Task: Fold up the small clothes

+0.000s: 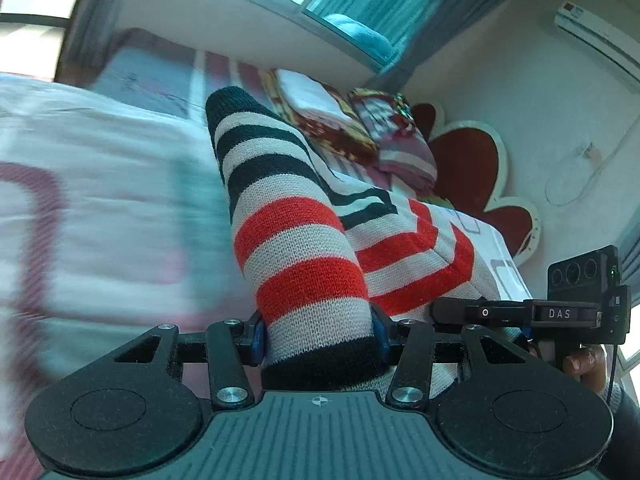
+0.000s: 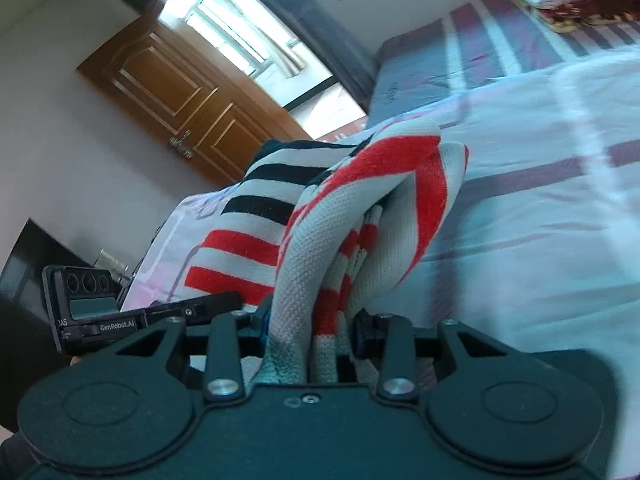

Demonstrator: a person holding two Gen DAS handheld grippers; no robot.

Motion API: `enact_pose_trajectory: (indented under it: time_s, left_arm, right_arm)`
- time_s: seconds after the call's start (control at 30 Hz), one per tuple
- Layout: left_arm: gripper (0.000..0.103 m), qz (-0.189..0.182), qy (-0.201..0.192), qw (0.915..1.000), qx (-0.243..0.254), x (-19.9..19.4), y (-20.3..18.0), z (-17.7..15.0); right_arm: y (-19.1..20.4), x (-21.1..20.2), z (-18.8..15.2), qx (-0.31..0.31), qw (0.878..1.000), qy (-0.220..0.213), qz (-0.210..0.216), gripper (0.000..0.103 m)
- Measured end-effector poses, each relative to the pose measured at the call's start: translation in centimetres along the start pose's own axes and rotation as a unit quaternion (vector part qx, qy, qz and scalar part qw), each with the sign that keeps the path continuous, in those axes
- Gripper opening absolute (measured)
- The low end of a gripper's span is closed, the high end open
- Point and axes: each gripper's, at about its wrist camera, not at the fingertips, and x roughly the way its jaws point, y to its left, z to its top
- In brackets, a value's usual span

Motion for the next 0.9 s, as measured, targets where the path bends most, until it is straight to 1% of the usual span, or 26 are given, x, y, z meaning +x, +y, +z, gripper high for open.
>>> enact_pose_trajectory:
  time_s: [0.17,0.3,0.43,0.5,0.53,0.57,0.6,0.63,0.67,0.7,0.73,0.8,0.87,0.9]
  left_arm:
    - [0.049,0.031,-0.010,0.9994,-0.007,-7.5,6.0,-0.8]
    - [0.049,0.047,-0.004,0.9986,-0.026,-13.0,11.6,-1.7]
    - [0.049,0.064,0.007,0.9968,-0.049,-16.6,17.0,-3.5]
    - [0.051,0.077,0.020,0.9945,-0.068,-17.0,19.5,-5.1]
    - [0.058,0.088,0.027,0.9927,-0.078,-17.0,20.5,-5.9]
    - [0.070,0.087,0.020,0.9919,-0.090,-17.3,21.5,-6.8]
    - [0.071,0.079,0.010,0.9922,-0.096,-17.5,21.9,-7.5]
    - [0.073,0.074,0.003,0.9929,-0.093,-17.7,22.0,-7.9]
    - [0.074,0.077,-0.001,0.9935,-0.083,-17.7,21.7,-8.1]
    - [0.075,0.085,-0.006,0.9936,-0.073,-17.7,21.5,-8.3]
    - [0.076,0.094,-0.009,0.9935,-0.064,-17.6,21.3,-8.4]
    - [0.079,0.110,-0.017,0.9924,-0.053,-17.2,20.9,-8.1]
    - [0.080,0.127,-0.023,0.9899,-0.057,-17.6,20.2,-8.0]
    - [0.080,0.141,-0.032,0.9881,-0.051,-18.4,19.6,-8.2]
  right_arm:
    - [5.1,5.4,-1.9,0.002,1.000,0.012,0.027,0.035]
    - [9.2,10.7,-3.3,0.005,0.998,0.036,0.057,0.035]
    - [12.3,15.6,-5.2,0.008,0.995,0.070,0.076,0.035]
    - [12.9,18.0,-6.1,0.013,0.993,0.089,0.075,0.035]
    - [13.0,19.3,-6.7,0.019,0.992,0.101,0.071,0.035]
    - [12.8,20.3,-7.3,0.018,0.992,0.110,0.060,0.036]
    - [12.3,21.0,-8.0,0.012,0.993,0.112,0.039,0.036]
    - [11.3,20.8,-8.5,0.030,0.993,0.097,0.054,0.035]
    - [10.3,20.6,-8.8,0.055,0.992,0.093,0.071,0.034]
    - [9.5,20.2,-8.9,0.070,0.990,0.089,0.080,0.033]
    - [9.1,19.6,-9.0,0.067,0.991,0.086,0.079,0.033]
    - [9.3,19.2,-9.0,0.058,0.993,0.081,0.069,0.033]
    - [9.7,19.3,-8.9,0.062,0.993,0.082,0.063,0.034]
    - [10.8,19.5,-8.9,0.069,0.993,0.083,0.056,0.036]
